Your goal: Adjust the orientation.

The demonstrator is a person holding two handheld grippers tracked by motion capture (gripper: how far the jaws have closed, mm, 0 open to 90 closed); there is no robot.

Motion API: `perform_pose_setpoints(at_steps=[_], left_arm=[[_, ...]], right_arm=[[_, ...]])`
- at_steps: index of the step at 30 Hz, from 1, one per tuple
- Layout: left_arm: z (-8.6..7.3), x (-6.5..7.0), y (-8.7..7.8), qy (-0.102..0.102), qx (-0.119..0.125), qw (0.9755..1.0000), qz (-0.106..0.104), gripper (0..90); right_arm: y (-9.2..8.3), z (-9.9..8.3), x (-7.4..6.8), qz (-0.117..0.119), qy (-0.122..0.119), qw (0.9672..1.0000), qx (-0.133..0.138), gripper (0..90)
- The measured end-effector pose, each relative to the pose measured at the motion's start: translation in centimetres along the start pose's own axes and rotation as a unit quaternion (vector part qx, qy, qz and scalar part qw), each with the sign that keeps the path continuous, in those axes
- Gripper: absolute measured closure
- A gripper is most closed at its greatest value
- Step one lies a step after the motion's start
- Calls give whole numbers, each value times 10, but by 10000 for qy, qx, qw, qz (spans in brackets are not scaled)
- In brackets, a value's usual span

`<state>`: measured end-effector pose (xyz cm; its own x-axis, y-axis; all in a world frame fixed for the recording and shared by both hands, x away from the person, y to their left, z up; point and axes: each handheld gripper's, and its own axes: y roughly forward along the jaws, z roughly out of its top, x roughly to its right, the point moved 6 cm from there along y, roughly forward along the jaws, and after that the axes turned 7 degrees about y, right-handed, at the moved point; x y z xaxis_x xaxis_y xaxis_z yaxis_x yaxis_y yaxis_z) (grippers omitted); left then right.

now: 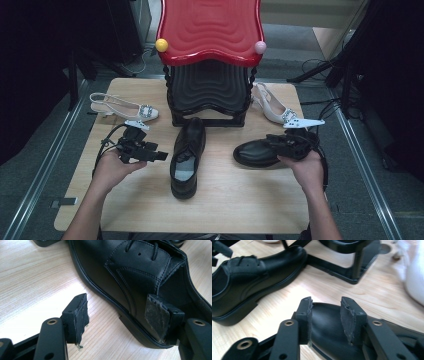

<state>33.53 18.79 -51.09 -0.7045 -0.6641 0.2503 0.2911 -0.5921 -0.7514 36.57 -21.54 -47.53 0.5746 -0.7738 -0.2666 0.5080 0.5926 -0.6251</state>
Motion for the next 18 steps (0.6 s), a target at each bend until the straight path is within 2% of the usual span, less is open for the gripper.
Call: perform_pose_setpoints(at_steps=[5,9,18], left_arm=[[0,1,2,42,-48,10000,15,353],[0,1,3,51,-44,10000,13,354],[-1,0,4,38,-67,10000,16,354]], right_arm=[[-13,-1,19,-183,153,9997,34,829],[-21,-3,34,-439,231,9988,15,895],[-39,-7,62,-852,430,9954,105,900]])
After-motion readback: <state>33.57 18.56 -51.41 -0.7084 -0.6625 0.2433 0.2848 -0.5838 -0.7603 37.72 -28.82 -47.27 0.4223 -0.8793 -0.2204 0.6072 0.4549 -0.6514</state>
